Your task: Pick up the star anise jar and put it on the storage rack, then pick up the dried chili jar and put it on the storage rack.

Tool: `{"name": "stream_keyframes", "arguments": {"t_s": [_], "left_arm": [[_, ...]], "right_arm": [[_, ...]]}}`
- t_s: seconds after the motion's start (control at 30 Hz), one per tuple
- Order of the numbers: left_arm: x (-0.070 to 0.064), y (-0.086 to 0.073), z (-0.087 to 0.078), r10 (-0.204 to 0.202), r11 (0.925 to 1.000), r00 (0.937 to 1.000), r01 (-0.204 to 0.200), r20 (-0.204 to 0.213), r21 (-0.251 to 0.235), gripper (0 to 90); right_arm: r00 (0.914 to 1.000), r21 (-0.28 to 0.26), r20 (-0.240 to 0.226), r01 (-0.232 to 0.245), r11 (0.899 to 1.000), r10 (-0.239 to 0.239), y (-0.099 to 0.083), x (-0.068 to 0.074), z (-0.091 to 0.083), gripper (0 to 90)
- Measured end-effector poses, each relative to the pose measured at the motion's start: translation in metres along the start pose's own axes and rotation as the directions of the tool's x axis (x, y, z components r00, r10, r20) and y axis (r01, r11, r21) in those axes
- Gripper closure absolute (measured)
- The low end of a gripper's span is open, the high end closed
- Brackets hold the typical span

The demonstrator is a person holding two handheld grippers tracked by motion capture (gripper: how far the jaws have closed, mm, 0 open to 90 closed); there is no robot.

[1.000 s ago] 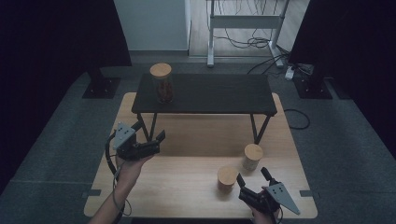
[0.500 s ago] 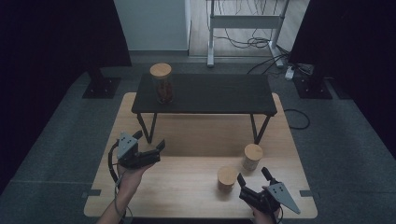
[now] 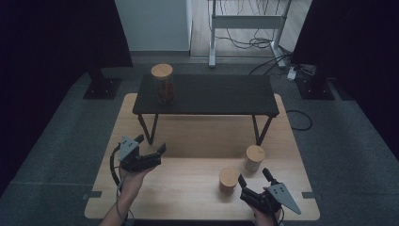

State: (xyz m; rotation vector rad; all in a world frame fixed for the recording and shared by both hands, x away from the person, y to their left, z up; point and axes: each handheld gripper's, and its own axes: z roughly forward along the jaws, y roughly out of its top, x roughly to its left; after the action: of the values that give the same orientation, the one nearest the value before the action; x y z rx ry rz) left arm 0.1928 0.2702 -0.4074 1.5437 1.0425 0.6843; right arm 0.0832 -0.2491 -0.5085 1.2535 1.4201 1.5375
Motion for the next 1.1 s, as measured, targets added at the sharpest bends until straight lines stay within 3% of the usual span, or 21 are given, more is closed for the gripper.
{"name": "stream_keyframes", "arguments": {"t_s": [0.67,0.97,1.1], "left_arm": [[0.005,-0.006,0.001,0.006,0.9999,1.0000,-0.006,0.004,0.014,4.6],[0.010,-0.009,0.004,-0.003,0.9998,0.9995,0.003,0.031,0.022,3.8],[0.010,-0.010,0.006,0.013,0.9989,0.9994,-0.015,0.032,0.044,4.2]], "right_arm": [[1.0000,-0.005,-0.008,0.005,1.000,-0.005,0.000,-0.001,-0.001,5.0],[0.9946,-0.006,-0.084,0.061,0.998,-0.061,0.001,-0.002,0.000,3.6],[0.9905,0.018,-0.115,0.077,0.997,-0.074,0.006,0.001,-0.002,3.1]]}}
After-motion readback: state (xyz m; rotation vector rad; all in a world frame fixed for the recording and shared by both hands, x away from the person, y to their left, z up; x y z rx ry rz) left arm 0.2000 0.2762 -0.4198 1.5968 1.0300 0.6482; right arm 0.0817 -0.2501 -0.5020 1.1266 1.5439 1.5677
